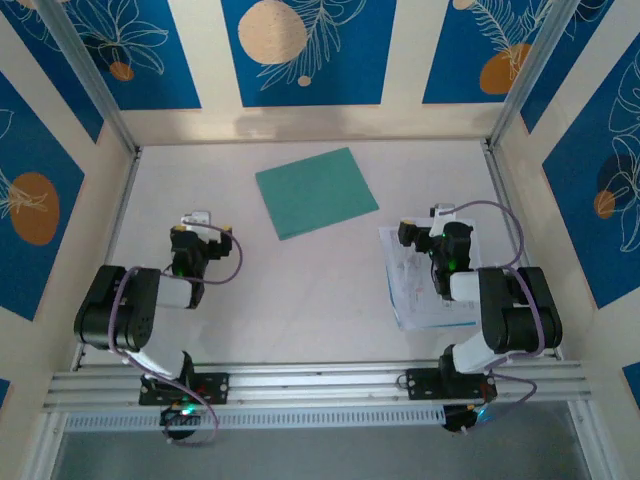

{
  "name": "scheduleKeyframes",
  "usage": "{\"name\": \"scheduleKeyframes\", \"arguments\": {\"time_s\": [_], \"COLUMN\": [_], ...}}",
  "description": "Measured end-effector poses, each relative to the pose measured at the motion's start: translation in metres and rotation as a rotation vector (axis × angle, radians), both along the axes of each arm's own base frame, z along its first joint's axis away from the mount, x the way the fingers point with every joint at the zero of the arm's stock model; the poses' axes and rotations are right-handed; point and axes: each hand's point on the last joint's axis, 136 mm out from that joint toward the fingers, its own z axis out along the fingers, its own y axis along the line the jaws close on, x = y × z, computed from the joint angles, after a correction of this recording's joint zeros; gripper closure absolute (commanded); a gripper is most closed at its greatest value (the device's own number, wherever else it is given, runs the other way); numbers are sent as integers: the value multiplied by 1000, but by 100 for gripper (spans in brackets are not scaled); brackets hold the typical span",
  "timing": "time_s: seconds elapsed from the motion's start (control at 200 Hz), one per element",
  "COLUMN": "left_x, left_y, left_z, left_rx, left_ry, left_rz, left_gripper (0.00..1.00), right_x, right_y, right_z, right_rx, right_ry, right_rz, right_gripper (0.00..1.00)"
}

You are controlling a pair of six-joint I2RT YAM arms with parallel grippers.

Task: Put the files into the folder

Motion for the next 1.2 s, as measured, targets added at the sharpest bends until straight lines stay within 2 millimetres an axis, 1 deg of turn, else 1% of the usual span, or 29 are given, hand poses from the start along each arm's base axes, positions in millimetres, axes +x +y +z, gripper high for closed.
{"name": "scheduleKeyframes", "arguments": {"time_s": [0.84, 0.94, 0.97, 1.01, 1.035, 1.07, 1.075, 1.095, 1.14, 1.16, 1.17, 1.18, 1.2], "left_x": [0, 0, -2, -6, -10, -16, -17, -21, -30, -35, -38, -39, -45], "left_y": [0, 0, -1, -4, -9, -14, -15, -22, -38, -44, -47, -49, -54], "left_z": [0, 1, 3, 8, 15, 28, 30, 40, 68, 84, 91, 96, 110], "left_rx": [0, 0, 2, 9, 20, 39, 40, 44, 42, 22, 15, 9, -46], "left_ry": [0, -1, -3, -8, -19, -44, -48, -69, -133, -170, -183, -194, -210], "left_rz": [0, 0, -9, -20, -32, -42, -43, -59, -98, -108, -112, -116, -118], "left_gripper": [0, 0, 0, 0, 0, 0, 0, 0, 0, 0, 0, 0, 0], "right_x": [0, -2, -3, -1, 0, 3, 3, 5, 9, 10, 11, 12, 13], "right_y": [0, 1, 3, 9, 13, 18, 19, 22, 26, 28, 29, 29, 30], "right_z": [0, -1, 4, 19, 33, 58, 64, 78, 116, 131, 135, 143, 153], "right_rx": [0, -19, -31, -35, -22, 14, 20, 54, 150, 212, 231, 253, 321], "right_ry": [0, 36, 49, 45, 36, 12, 4, -8, -40, -42, -37, -42, -28], "right_rz": [0, -15, -21, -18, -16, -16, -16, -18, -34, -44, -47, -52, -65], "right_gripper": [1, 1, 1, 1, 1, 1, 1, 1, 1, 1, 1, 1, 0]}}
